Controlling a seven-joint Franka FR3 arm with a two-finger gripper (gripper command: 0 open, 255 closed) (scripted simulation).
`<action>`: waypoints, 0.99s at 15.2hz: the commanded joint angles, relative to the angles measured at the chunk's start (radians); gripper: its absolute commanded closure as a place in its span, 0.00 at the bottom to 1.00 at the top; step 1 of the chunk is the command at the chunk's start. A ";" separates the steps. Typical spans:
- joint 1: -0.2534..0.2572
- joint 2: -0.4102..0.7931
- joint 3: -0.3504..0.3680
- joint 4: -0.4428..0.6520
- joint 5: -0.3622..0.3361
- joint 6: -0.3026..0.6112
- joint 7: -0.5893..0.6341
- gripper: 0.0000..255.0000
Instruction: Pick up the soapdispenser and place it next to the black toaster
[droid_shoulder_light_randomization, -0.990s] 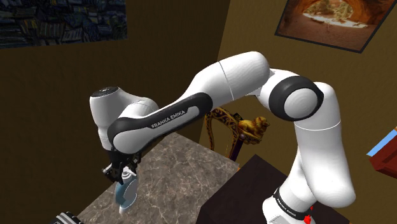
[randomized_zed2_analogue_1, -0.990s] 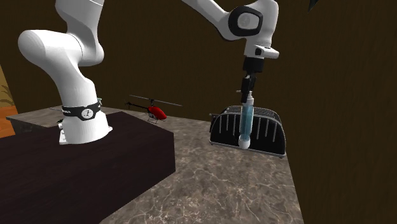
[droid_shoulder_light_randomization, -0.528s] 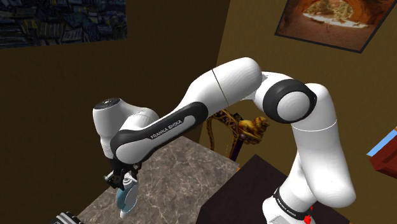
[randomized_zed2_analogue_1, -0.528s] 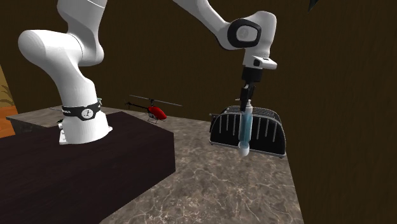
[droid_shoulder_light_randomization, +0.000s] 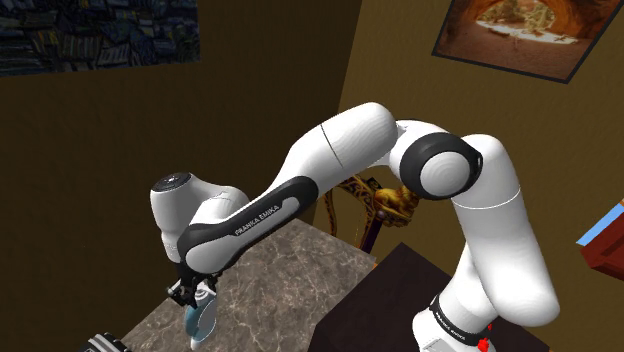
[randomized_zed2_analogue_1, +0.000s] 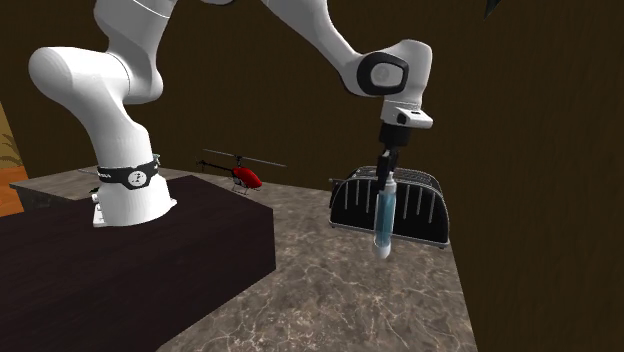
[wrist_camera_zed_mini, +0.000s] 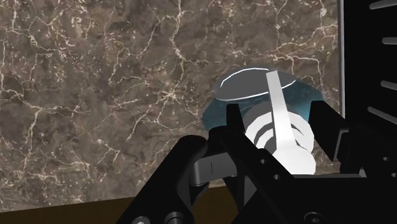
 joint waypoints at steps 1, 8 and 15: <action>0.002 0.017 -0.003 -0.002 -0.005 0.020 0.002 1.00; 0.011 0.077 -0.016 0.003 -0.018 0.074 0.006 1.00; 0.011 0.077 -0.016 0.003 -0.018 0.074 0.006 1.00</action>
